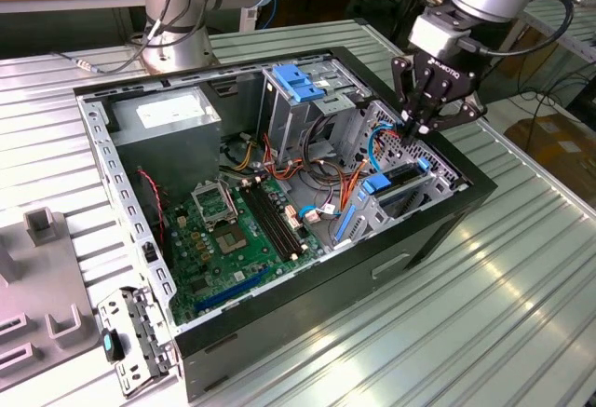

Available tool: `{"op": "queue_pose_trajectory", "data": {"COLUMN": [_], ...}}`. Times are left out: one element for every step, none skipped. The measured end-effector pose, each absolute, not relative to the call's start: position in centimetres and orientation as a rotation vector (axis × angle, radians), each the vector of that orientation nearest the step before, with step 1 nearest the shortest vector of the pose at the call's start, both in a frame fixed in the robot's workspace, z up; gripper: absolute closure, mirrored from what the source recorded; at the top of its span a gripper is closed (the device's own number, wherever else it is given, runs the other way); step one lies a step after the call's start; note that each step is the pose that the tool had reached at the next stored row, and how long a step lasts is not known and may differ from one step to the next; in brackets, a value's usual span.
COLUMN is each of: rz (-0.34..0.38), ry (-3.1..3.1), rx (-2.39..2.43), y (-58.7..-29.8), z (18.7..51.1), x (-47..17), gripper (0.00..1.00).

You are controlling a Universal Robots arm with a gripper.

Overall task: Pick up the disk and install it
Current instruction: 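Insert the first disk wire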

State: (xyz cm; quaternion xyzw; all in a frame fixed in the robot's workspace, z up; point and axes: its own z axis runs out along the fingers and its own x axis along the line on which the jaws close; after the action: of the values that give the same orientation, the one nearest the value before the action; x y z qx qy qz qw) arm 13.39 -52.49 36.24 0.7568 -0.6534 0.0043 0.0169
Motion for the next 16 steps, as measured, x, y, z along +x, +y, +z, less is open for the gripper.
{"op": "queue_pose_trajectory", "data": {"rz": [0.013, 0.013, 0.013, 0.013, 0.013, 0.013, 0.013, 0.013, 0.013, 0.012, 0.011, 0.01, 0.007, 0.003, 0.002, 0.002], "ry": [-2.044, -2.064, -2.071, -2.071, -2.071, -2.07, -2.07, -2.07, -2.07, -2.071, -2.071, -2.072, -2.073, -2.075, -2.076, -2.076], "rx": [2.341, 2.323, 2.317, 2.317, 2.317, 2.317, 2.318, 2.318, 2.318, 2.318, 2.318, 2.319, 2.321, 2.323, 2.324, 2.324], "y": [-52.5, -52.5, -52.6, -52.6, -52.7, -52.9, -53.0, -53.1, -53.3, -53.6, -53.7, -53.9, -54.0, -54.1, -54.1, -54.1], "z": [36.2, 36.1, 36.1, 36.1, 36.0, 36.0, 36.0, 36.0, 36.0, 35.9, 35.9, 35.8, 35.8, 35.7, 35.7, 35.6], "x": [13.4, 13.4, 13.3, 13.3, 13.2, 13.1, 13.1, 13.1, 13.1, 13.0, 13.0, 12.9, 12.9, 12.7, 12.6, 12.6], "gripper": [0.83, 0.83, 0.83, 0.83, 0.83, 0.83, 0.83, 0.83, 0.83, 0.83, 0.83, 0.83, 0.83, 0.83, 0.83, 0.83]}}
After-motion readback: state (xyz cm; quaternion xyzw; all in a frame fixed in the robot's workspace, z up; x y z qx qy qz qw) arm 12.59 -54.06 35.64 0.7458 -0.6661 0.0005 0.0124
